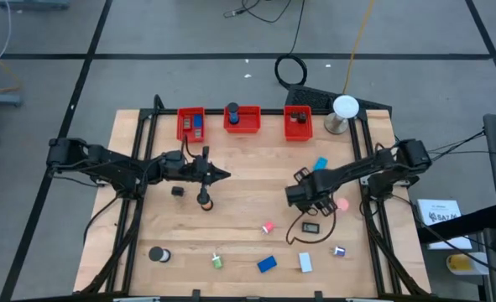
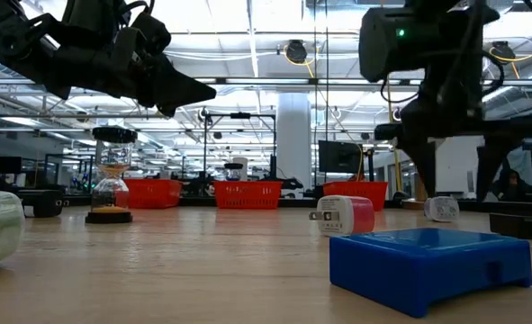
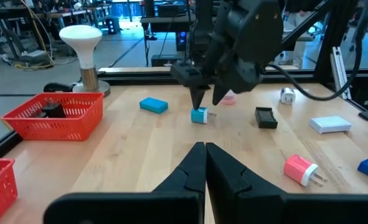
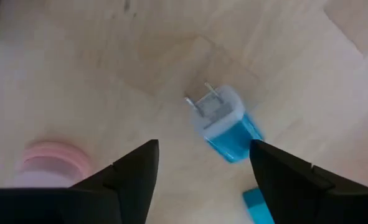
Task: Pick & Place Office items
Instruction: Put the blue charger adapter into the right orange basket
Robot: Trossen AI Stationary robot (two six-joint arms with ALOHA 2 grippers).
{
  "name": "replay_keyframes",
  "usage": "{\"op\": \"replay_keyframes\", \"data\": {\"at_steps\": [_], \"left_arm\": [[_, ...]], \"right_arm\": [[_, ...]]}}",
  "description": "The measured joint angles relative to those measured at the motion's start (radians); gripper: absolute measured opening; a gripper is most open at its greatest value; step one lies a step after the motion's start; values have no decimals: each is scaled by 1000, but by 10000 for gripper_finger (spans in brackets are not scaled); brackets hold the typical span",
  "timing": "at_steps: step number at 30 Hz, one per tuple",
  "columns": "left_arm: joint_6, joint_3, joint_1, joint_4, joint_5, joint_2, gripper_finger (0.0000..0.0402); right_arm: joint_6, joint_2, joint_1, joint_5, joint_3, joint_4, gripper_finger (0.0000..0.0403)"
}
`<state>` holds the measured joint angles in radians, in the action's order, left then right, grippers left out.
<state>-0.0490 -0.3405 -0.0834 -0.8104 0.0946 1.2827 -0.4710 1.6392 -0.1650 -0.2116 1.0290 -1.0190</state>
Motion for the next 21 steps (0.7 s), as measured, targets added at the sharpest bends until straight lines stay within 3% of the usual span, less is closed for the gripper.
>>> {"op": "replay_keyframes", "data": {"at_steps": [5, 10, 18, 21], "left_arm": [[1, 0, 0, 0, -11, 0, 20], [1, 0, 0, 0, -18, 0, 8], [1, 0, 0, 6, -18, 0, 18], [1, 0, 0, 6, -18, 0, 18]], "right_arm": [[-110, 38, 1, 7, 0, 75, 231], [-128, 44, 5, 9, 0, 113, 195], [-27, 44, 28, 64, 1, 127, 121], [11, 43, 34, 57, 4, 129, 120]]}}
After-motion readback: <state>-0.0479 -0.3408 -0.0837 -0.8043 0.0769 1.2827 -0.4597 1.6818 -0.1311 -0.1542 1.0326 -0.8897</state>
